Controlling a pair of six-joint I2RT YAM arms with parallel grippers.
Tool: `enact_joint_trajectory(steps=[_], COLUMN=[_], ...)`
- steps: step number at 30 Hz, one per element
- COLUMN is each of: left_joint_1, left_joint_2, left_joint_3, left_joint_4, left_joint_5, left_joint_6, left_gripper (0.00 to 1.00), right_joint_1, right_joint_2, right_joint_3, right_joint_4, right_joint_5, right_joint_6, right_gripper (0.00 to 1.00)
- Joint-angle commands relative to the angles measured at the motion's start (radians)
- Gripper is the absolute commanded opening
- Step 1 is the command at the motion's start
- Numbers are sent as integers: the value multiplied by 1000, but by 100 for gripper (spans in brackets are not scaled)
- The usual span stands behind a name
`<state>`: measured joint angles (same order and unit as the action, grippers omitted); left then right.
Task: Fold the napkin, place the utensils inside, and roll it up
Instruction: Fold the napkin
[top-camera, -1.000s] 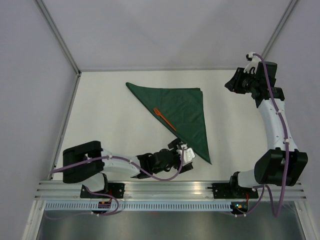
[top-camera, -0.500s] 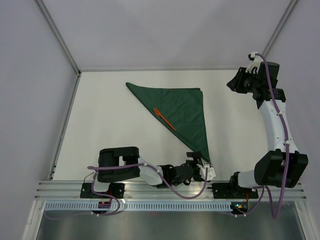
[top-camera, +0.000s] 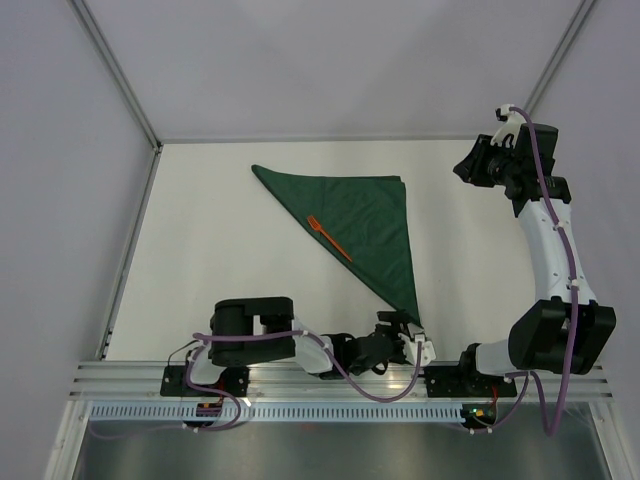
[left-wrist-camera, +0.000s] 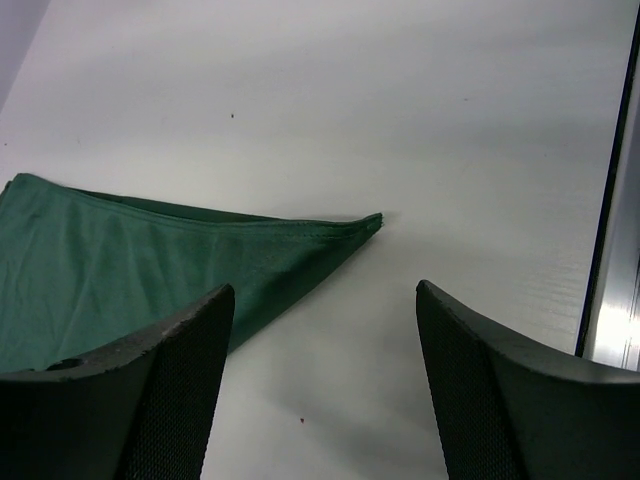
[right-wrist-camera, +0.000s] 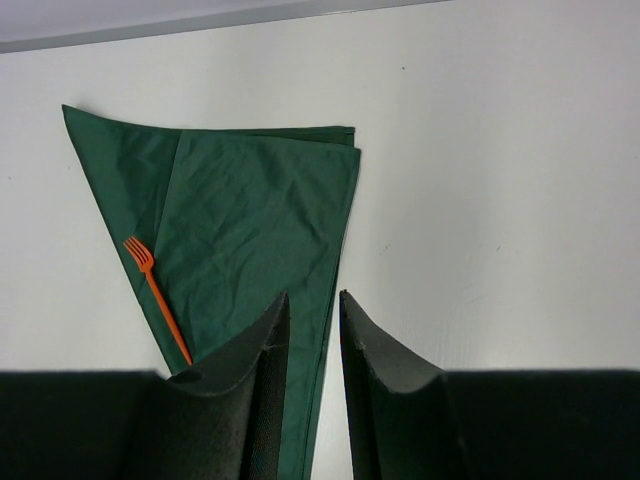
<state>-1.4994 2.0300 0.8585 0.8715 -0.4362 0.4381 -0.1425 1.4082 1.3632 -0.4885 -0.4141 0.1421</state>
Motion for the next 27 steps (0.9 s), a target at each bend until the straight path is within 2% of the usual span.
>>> enact_joint_trajectory(steps=[1,7,11,16,17,21,22,26,27], left_joint_1=[-9,-9,-9,-9,-9,-10,-9,-9,-10], left_joint_2=[39,88,110,127,128,133,134,127,124], left_joint_3=[39,74,96,112,120,139,143,162,163], left_joint_4=[86,95,78,64,57,41,37,12,8], left_joint_5=[-7,2,5,8,8,7,8,22,27], left_joint_6=[19,24,21,17,17,10,8,-9,-21], left_gripper=[77,73,59,49,42,26,19,2,2], right_joint_1=[-3,-3,-3,-3,-3,-2,-3,-2,-2], right_joint_2=[0,2,0,6,8,8,8,6,8], right_joint_3=[-7,-9,-9,-10,-9,-10,-12,-13,-13], right_joint_4=[18,18,18,19,18,21,19,24,22], right_joint_5=[-14,-18,-22,-29,-31,-32,-32,-34,-34], right_joint_6=[1,1,1,-1,-1,-2,-3,-3,-4], right_gripper=[32,32,32,32,32,32,32,32,32])
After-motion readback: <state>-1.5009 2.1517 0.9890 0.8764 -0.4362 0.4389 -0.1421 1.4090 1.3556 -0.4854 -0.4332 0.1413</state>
